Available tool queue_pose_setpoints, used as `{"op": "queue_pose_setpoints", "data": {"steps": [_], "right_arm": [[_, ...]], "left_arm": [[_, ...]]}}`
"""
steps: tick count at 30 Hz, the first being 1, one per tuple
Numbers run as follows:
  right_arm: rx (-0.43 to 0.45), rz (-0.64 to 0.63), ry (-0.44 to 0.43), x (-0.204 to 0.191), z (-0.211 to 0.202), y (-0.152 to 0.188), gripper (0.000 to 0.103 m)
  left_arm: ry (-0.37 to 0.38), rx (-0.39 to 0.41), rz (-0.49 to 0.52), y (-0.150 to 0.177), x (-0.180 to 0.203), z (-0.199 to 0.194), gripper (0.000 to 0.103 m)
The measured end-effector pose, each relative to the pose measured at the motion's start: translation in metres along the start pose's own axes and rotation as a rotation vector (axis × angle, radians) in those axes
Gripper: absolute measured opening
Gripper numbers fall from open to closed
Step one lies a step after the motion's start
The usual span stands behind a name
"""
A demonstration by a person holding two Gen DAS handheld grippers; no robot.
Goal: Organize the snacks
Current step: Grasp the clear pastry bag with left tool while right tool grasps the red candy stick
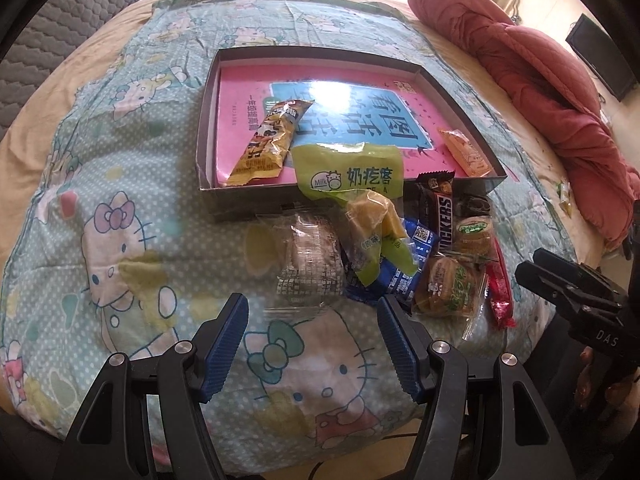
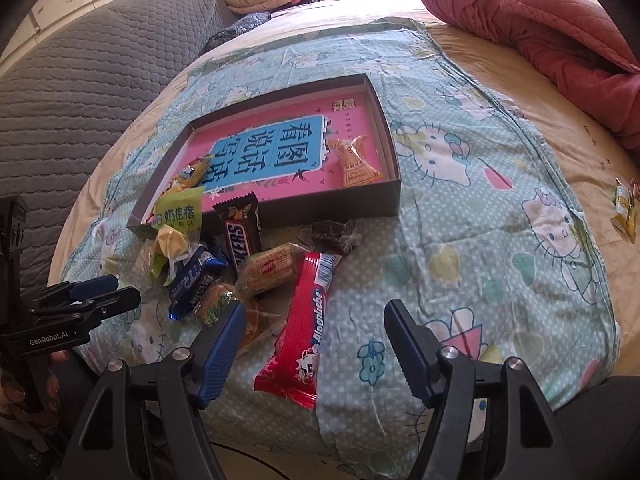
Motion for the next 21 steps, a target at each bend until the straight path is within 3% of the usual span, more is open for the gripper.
{"op": "queue_pose_setpoints", "data": {"steps": [10,15,21], "right_arm": [[-0.068,-0.003,0.033,0.004,0.028,0.010,0.069],[-0.066,-0.039,0.040,0.000,0.039,0.007,0.054],[-0.062,-0.059,0.049,0.000,0.041,0.006,0.050]], "left_arm": [[0.014,-0.023,-0.008,0.000,0.001,0.015,0.069],[0.001,-0.037,-0.025,-0.003,-0.007,0.022,0.069],[-0.014,-0.035,-0.063,-0.007,-0.021,0.022,0.069]]}}
Point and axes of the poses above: each gripper's, at about its wrist camera, not at the fingertips, and z roughly the way its jaws point, x to its right, y to its underside, the point moved 10 cm from there along z, roughly the way its jaws point, and after that the axes turned 4 degrees about -z, right-handed, at the moved point
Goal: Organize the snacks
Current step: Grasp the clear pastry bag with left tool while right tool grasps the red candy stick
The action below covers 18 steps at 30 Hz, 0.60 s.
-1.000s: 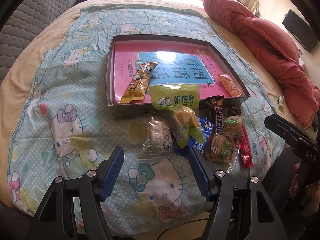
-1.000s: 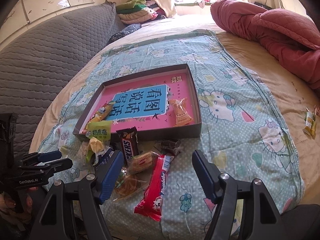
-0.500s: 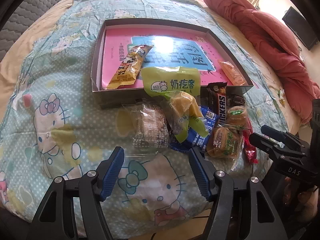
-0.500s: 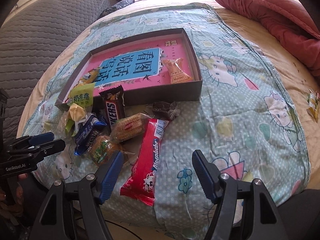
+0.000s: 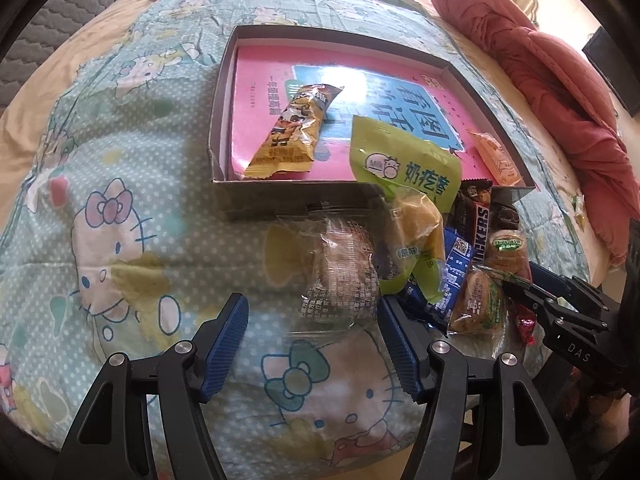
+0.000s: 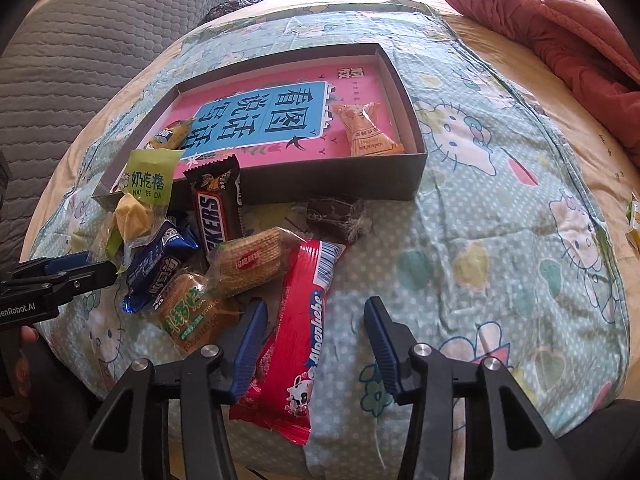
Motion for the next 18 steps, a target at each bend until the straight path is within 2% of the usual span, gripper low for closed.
{"op": "queue_pose_setpoints", "data": {"steps": [11,18], "right_arm": [[-0.009,-0.011,0.019,0.004,-0.001,0.003,0.038],[-0.026,-0.066,0.044,-0.003,0.004,0.004,0.035]], "left_arm": [[-0.042,0.026,-0.032,-0.004,-0.018,-0.010,0.069],[-0.052,0.017,0.006,-0.011,-0.008,0.003,0.069]]}}
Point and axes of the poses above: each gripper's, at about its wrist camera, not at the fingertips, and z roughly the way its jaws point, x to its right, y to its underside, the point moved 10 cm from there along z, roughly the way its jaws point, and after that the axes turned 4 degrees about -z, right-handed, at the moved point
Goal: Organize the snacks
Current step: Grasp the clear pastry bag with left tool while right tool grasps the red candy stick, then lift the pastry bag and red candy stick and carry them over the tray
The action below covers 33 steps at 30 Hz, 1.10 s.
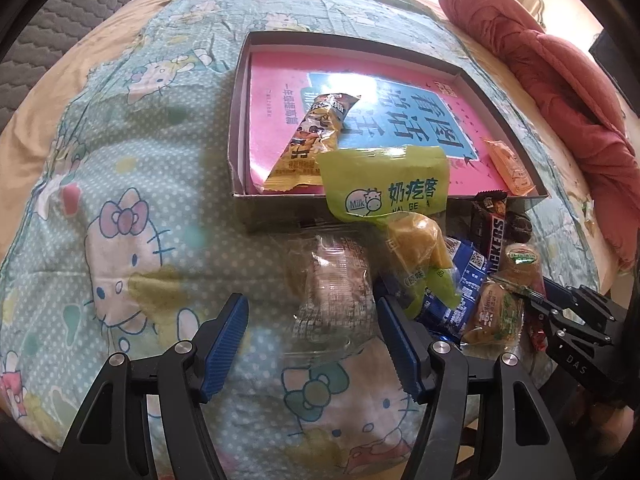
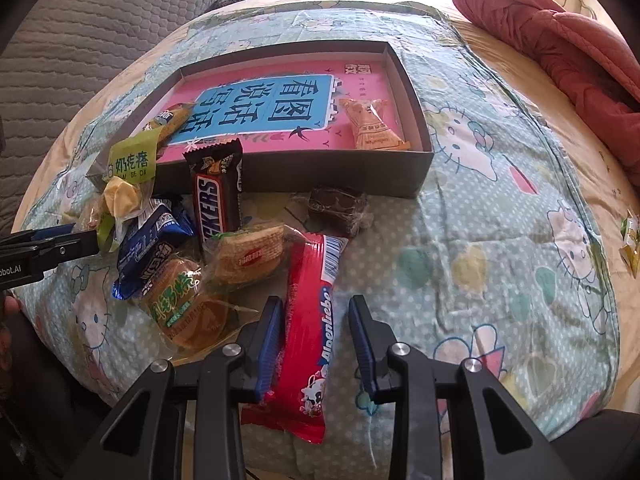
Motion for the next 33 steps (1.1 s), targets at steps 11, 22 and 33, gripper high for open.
{"op": "queue_pose_setpoints", "data": {"steps": [11,22,33], "right_arm": [[0.005,0.035,-0.022,0.008,0.002,-0.004,0.024],[0.010,0.104,-0.062,0.017,-0.003,-0.003,0.022],[0.035,0.188,-0.059,0.037,-0.014,0.000,0.019]], "left_arm": [[-0.017,-0.002,-0.008,-0.006,-0.006,0.014,0.065],[-0.005,-0.015,0.027,-0.005,0.002,0.015,0.039],[0.071,0.007,-0.031,0.006,0.000,-0.011,0.039]]}}
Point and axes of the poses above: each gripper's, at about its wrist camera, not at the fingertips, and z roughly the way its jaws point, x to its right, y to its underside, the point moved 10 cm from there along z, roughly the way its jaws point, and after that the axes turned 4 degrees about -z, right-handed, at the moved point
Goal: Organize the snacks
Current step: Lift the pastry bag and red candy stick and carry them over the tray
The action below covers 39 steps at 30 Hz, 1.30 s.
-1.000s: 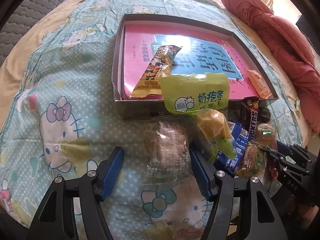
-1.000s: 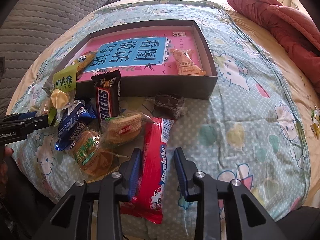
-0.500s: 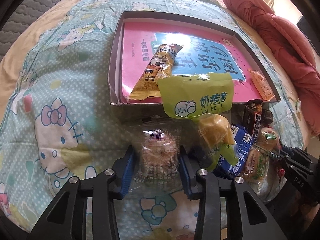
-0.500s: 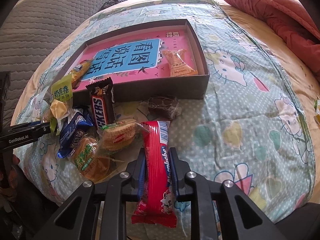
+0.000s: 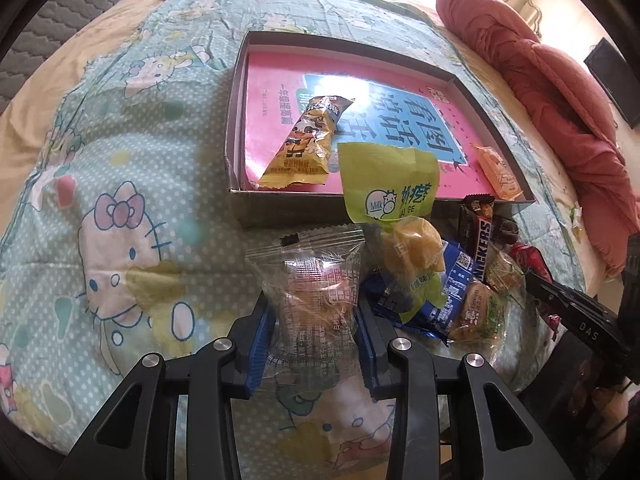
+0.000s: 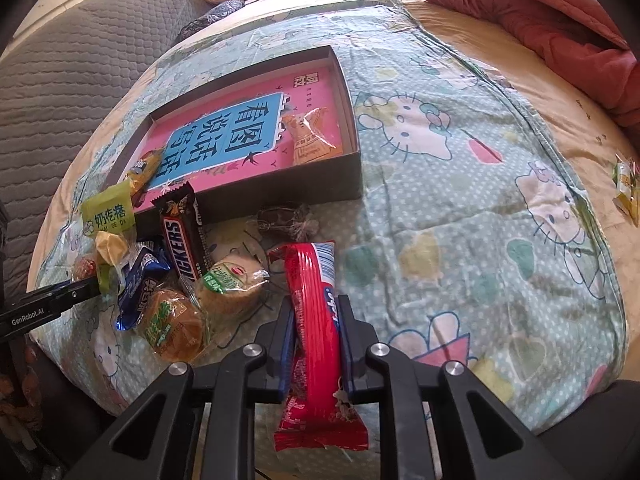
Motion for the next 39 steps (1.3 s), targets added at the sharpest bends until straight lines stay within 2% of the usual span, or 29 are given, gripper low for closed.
{"op": "queue_pose_setpoints", "data": {"steps": [7,12,17,23,33,39], "right_arm": [[0.041,0.008,-0.006,0.002,-0.009,-0.007,0.019],[0.067,0.008,-0.021,0.000,-0.015,-0.012,0.019],[0.096,-0.044,-0.033,-0.012,-0.021,-0.017,0.019],[0.147,-0.108,-0.026,-0.024,-0.029,-0.025,0.019],[0.209,-0.170,-0.019,-0.034,-0.040,-0.036,0.019],[0.231,-0.171,-0.032,-0.035,-0.045,-0.041,0.019]], "left_arm": [[0.032,0.023,-0.046,0.000,-0.003,-0.018,0.039],[0.021,0.042,-0.074,-0.002,-0.010,-0.025,0.039],[0.004,0.066,-0.103,-0.005,-0.020,-0.032,0.039],[-0.051,0.128,-0.083,-0.013,-0.023,-0.045,0.039],[-0.075,0.209,-0.005,-0.022,-0.005,-0.062,0.039],[-0.057,0.237,0.013,-0.025,0.007,-0.069,0.039]]}}
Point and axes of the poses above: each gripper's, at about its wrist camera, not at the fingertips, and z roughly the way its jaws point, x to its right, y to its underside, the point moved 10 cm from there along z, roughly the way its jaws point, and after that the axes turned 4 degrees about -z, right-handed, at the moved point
